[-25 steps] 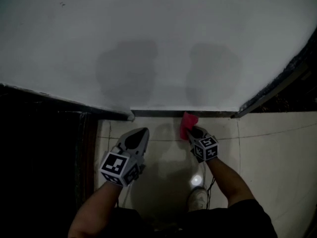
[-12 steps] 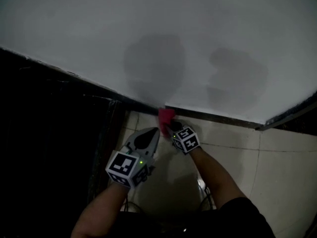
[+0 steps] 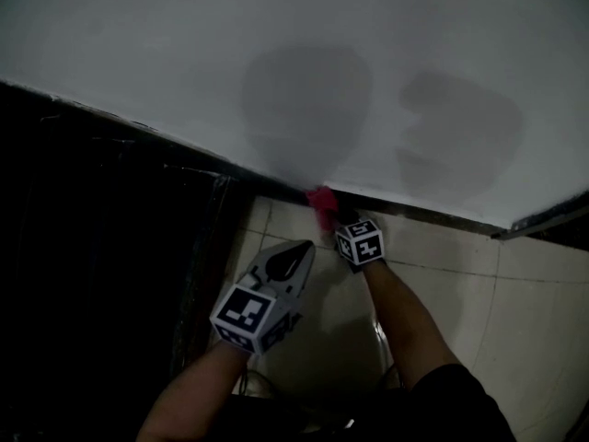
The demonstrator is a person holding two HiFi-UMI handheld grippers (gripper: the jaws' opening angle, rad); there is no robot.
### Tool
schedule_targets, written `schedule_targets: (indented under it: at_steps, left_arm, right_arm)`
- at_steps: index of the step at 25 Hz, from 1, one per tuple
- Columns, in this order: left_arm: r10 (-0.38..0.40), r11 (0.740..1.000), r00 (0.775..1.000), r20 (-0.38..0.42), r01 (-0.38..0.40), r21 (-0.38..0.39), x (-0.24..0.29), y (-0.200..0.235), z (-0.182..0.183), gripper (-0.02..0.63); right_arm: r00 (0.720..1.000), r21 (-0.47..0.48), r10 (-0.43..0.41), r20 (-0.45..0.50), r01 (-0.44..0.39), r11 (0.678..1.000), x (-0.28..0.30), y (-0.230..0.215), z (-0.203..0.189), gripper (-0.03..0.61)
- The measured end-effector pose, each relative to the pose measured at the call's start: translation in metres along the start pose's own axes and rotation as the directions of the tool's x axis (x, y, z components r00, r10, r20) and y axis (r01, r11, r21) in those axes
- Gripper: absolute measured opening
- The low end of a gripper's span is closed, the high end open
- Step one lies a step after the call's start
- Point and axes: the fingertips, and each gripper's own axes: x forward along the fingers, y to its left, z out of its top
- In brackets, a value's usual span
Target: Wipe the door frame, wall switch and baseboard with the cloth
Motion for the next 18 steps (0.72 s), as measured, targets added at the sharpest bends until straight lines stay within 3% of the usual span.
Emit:
schedule_targets:
  at_steps: [3, 7, 11, 15, 18]
  left_arm:
    - [-0.009, 1.0, 1.0, 0.001, 0.009, 0.001, 0.005, -0.004, -0.002, 0.003]
    - [-0.031, 0.999, 1.0, 0.003, 0.031, 0.013, 0.013, -0.015, -0.003, 0.003]
    - [-0.045, 0.998, 0.999, 0.006, 0.045, 0.034, 0.017, -0.027, -0.001, 0.003]
    - [-0.077, 0.987, 0.997, -0.014, 0.078, 0.139, 0.021, -0.045, 0.0, 0.003]
    - [-0.109, 0.981, 0.994, -0.023, 0.112, 0.156, 0.026, -0.06, -0.002, 0.003]
  right_arm:
    - [0.998, 0.097, -0.056, 0.014, 0.054, 0.994, -0.01, -0.024, -0.006, 0.061]
    - [0.99, 0.249, -0.132, 0.042, 0.117, 0.961, -0.025, -0.053, -0.012, 0.061]
    - [0.986, 0.224, -0.166, 0.026, 0.156, 0.962, -0.039, -0.07, -0.018, 0.061]
    - [0.981, 0.231, -0.193, 0.023, 0.182, 0.956, -0.057, -0.085, -0.023, 0.061]
    - [0.974, 0.247, -0.228, 0.01, 0.218, 0.944, -0.074, -0.103, -0.033, 0.061]
